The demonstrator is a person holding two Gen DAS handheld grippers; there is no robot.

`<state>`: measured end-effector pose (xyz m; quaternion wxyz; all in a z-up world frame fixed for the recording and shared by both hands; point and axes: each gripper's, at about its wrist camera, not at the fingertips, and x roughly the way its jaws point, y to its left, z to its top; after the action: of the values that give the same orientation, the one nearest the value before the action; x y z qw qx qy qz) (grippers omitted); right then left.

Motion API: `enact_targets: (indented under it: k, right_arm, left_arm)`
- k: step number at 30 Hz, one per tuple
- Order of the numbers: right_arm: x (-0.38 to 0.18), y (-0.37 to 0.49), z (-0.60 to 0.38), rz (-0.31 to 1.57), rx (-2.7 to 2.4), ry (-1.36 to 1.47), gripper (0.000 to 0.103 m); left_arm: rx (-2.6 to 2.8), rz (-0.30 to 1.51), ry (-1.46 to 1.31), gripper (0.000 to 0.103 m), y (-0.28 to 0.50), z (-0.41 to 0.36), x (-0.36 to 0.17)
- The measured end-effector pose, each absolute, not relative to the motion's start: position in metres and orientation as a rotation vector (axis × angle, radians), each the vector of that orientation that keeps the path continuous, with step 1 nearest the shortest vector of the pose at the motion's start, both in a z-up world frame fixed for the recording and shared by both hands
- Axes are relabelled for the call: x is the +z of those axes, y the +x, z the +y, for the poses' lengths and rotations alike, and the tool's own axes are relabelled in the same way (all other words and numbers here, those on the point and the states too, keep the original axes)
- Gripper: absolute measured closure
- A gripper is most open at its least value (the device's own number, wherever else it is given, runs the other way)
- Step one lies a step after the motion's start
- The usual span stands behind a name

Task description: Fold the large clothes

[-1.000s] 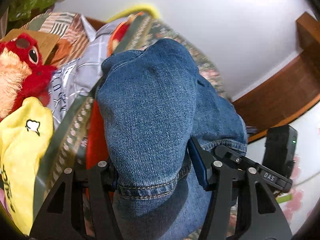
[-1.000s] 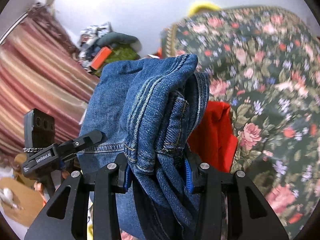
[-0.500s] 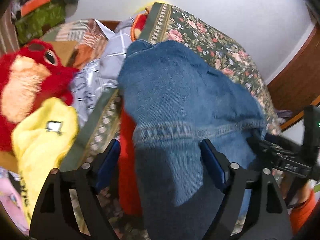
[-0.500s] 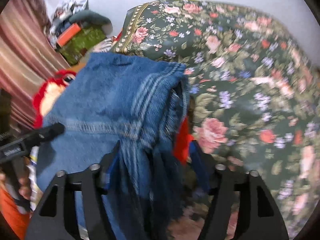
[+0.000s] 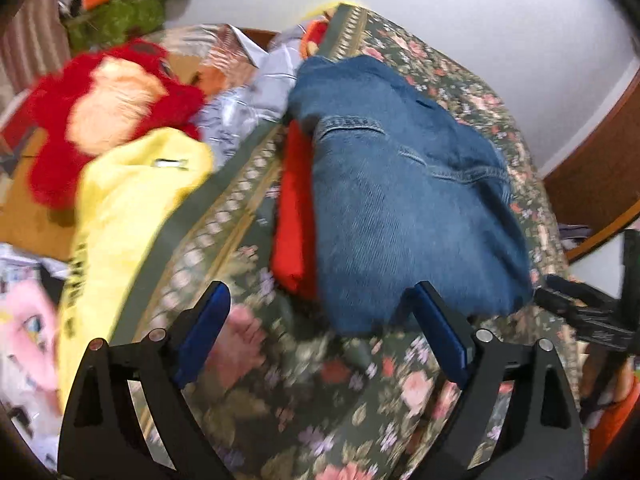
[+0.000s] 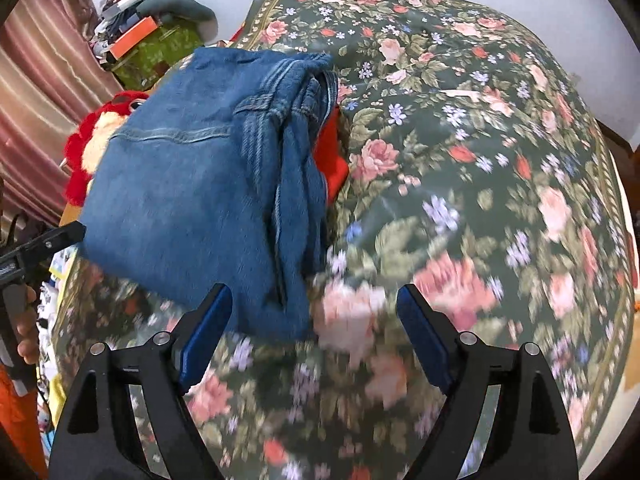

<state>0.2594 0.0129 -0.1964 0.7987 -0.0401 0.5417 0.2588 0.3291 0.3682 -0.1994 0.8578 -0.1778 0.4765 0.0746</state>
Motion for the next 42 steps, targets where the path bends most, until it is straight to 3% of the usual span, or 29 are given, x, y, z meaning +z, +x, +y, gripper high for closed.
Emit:
enact_targets:
  k: [11, 21, 31, 36, 38, 42]
  right_arm:
    - [-0.061, 0.183, -0.014, 0.857, 0.677, 0.030, 0.021]
    - [0.048, 0.077, -0.041, 0.418, 0.730, 0.039, 0.021]
    - [0.061, 0.007, -0.055, 0.205, 0.683, 0.053, 0.020]
    - [0.053, 0.008, -0.053, 0.206, 0.629, 0.075, 0.002]
    - [0.052, 0.011, -0.051, 0.212, 0.605, 0.078, 0.000]
    - [0.053, 0.011, -0.052, 0.237, 0.596, 0.072, 0.000]
  left_arm:
    - [0.114, 0.743, -0.187, 0.011, 0.245, 0.300, -0.068]
    - [0.113, 0.298, -0.056, 0.011, 0.132, 0.217, 0.051]
    - [0.212, 0.089, -0.029, 0.011, 0.062, 0.165, 0.055]
    - [0.227, 0.088, -0.033, 0.007, 0.055, 0.158, 0.043]
    - [0.240, 0.095, -0.033, 0.001, 0.055, 0.157, 0.041]
    - [0.229, 0.135, -0.064, 0.001, 0.061, 0.163, 0.036]
